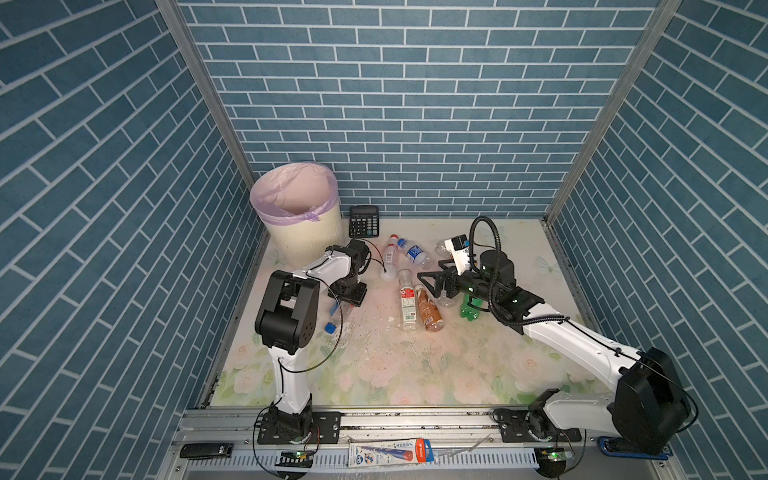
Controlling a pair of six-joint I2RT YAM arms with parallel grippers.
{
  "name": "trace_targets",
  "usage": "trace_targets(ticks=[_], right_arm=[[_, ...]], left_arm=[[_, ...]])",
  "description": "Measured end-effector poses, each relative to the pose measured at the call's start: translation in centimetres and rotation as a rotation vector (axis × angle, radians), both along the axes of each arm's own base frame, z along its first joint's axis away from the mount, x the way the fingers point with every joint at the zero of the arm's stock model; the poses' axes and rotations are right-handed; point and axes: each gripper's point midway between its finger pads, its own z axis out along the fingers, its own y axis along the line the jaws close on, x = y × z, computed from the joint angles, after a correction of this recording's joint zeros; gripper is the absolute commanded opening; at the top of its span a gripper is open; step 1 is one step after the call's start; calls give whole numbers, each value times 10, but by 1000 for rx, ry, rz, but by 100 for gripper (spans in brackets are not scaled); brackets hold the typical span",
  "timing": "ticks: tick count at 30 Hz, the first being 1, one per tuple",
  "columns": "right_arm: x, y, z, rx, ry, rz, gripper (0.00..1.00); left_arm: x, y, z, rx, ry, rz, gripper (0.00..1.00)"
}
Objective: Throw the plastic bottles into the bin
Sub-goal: 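Close the left gripper on the blue-capped Fiji bottle, then raise the Fiji bottle with the left gripper over the bin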
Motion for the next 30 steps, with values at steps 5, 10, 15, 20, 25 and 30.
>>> trace_targets(ticks=[5, 10, 15, 20, 25, 30], right_arm=[[2, -1, 0, 0, 0, -6, 99], [2, -2, -2, -5, 4, -11, 99], [2, -3, -4, -10, 12, -13, 99], [3, -5, -4, -12, 13, -20, 99], [3, -6, -6, -15, 24, -22, 99], [3, -5, -5, -15, 25, -20, 99]], left_arm=[[-3, -11, 0, -18, 3, -22, 57], [-7, -24, -1, -35, 9, -51, 53], [-9, -33, 0, -68, 12, -52, 50], [-6, -45, 13, -120, -32, -56, 49], [2, -54, 49, -194, -143, -53, 49], [12, -63, 90, -272, -257, -37, 49]])
